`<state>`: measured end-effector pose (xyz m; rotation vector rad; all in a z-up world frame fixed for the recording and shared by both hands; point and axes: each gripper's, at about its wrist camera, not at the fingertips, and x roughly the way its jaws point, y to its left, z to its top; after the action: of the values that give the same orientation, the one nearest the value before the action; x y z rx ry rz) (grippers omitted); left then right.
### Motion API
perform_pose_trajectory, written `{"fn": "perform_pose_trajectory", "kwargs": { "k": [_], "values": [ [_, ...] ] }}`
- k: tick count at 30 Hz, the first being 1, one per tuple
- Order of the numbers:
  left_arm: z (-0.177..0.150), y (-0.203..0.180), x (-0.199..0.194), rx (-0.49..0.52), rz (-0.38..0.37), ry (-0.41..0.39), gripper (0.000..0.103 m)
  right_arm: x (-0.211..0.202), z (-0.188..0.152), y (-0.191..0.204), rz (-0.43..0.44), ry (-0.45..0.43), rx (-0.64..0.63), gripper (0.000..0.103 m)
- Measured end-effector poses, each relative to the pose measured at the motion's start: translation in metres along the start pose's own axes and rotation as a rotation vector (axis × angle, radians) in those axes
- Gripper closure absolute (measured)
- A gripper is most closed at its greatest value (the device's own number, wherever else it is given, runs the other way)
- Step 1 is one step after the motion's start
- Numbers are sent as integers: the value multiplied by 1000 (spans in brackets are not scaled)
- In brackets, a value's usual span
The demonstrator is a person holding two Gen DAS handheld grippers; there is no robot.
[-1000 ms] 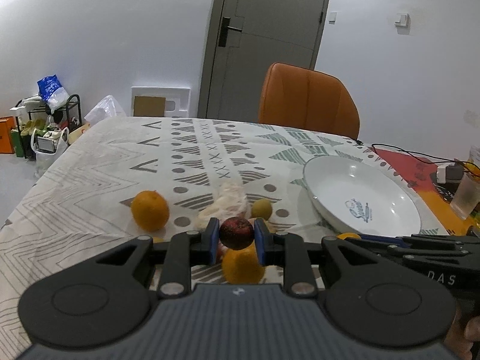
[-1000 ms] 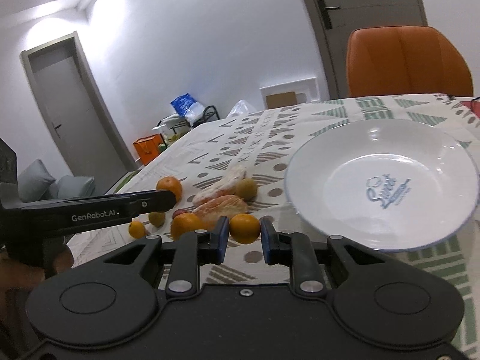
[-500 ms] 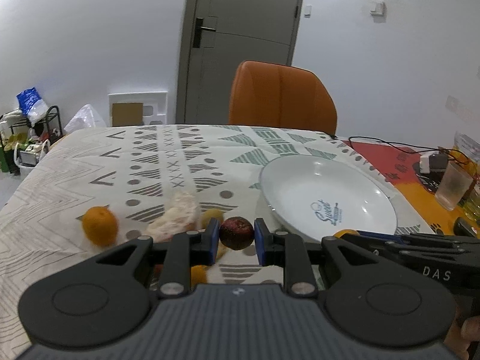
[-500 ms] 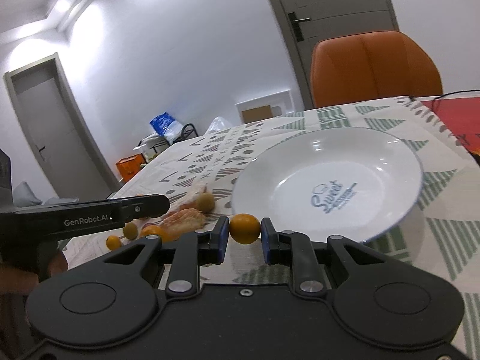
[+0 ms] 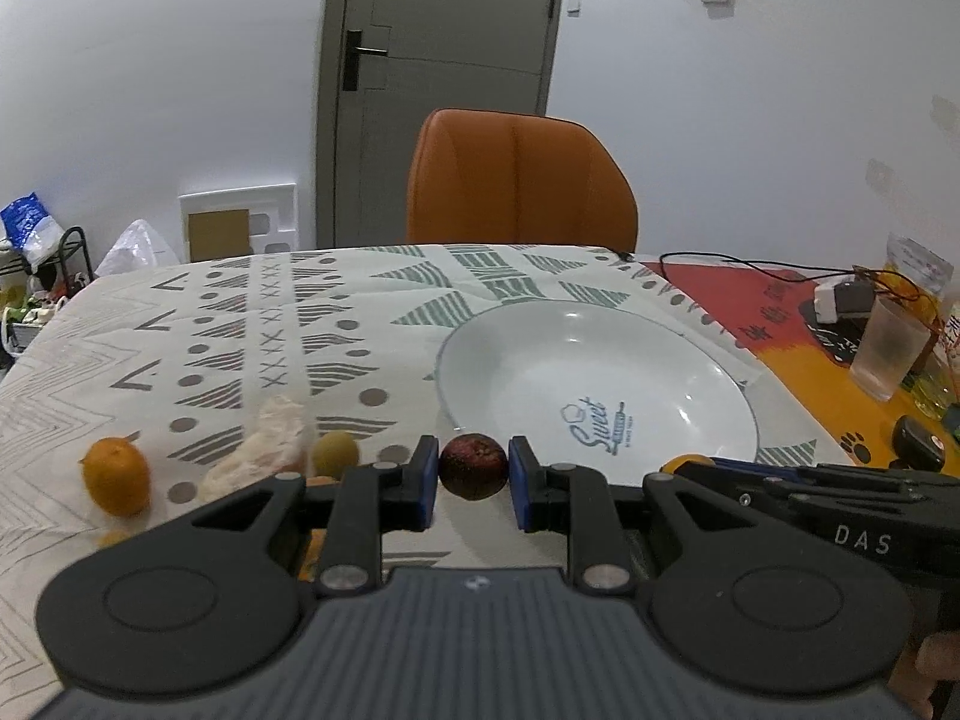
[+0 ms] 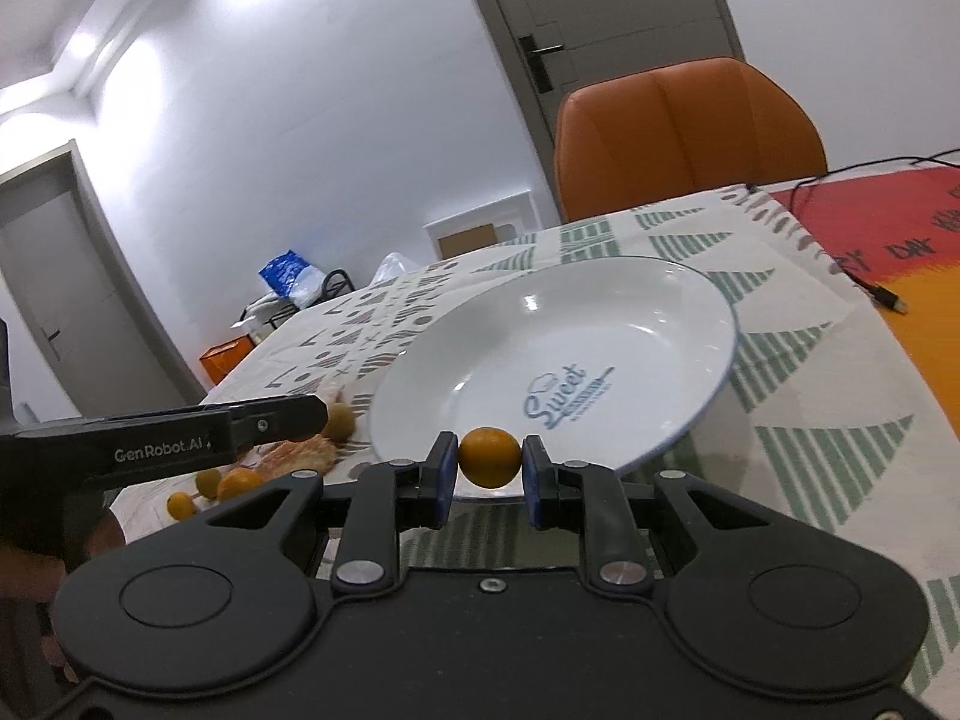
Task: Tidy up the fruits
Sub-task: 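Carry the plum and small orange over the white bowl and open both tools, then withdraw both open tools from the bowl back toward the fruit pile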
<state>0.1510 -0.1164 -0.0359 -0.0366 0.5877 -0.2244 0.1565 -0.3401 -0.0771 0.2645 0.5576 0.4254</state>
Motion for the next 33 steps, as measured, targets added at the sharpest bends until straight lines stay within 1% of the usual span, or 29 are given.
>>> {"fn": "perform_pose_trajectory", "kwargs": {
  "k": [8,12,16,20,24,27,29,30,31,33],
  "values": [
    [2,-13,14,14,-25,14,80,0,2,-4,-23,-12,-1,82],
    [5,-19,19,19,-31,21,80,-2,6,-7,-45,-25,4,75],
    [6,-22,19,18,-43,27,79,-7,7,-9,-49,-35,8,75],
    [7,-23,16,16,-31,30,76,-10,6,-10,-47,-36,23,74],
    [7,-18,10,7,-18,36,75,-11,6,-7,-45,-36,19,67],
    [7,-13,3,1,-8,28,70,-12,7,-4,-49,-41,20,63],
    [7,-8,-3,-9,0,16,59,-15,7,-2,-57,-45,21,56],
    [7,-6,-6,-13,3,12,55,-16,8,0,-62,-50,18,50],
    [6,-3,-9,-17,7,6,49,-18,8,1,-67,-56,16,45],
    [4,2,-12,-25,16,1,45,-22,7,3,-80,-69,11,41]
  ]
}}
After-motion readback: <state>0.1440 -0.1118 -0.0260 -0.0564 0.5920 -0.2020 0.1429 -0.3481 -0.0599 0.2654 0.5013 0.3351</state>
